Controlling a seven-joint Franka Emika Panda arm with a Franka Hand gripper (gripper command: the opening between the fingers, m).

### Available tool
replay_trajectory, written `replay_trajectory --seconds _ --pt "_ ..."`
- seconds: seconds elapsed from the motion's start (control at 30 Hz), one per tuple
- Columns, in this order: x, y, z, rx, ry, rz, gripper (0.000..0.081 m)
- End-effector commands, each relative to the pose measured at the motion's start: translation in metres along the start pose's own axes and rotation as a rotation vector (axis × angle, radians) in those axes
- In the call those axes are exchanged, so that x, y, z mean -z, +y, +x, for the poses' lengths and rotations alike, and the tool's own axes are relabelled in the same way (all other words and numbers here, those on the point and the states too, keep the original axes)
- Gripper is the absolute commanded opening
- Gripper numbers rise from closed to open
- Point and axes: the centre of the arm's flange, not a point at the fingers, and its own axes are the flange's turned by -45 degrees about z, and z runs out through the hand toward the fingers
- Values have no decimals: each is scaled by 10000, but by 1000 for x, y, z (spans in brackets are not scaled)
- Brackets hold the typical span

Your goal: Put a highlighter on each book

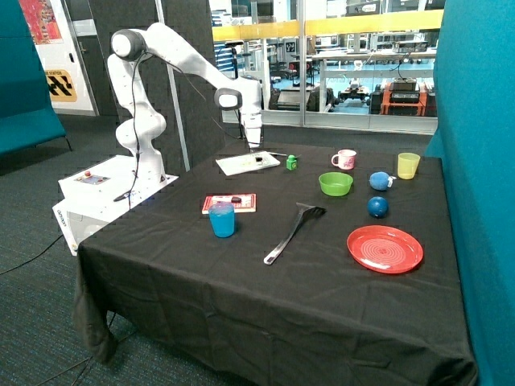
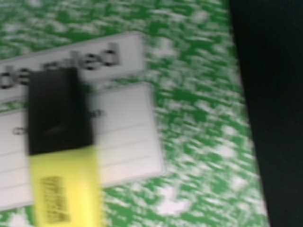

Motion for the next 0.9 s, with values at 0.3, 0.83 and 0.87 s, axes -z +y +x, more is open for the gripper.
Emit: replay_trajectory --seconds 0.3,0.83,0.87 --pt "15 75 -36 -1980 14 -31 701" --pt "10 118 -53 -2554 15 -31 576" --pt "10 120 -53 -2579 15 -31 578"
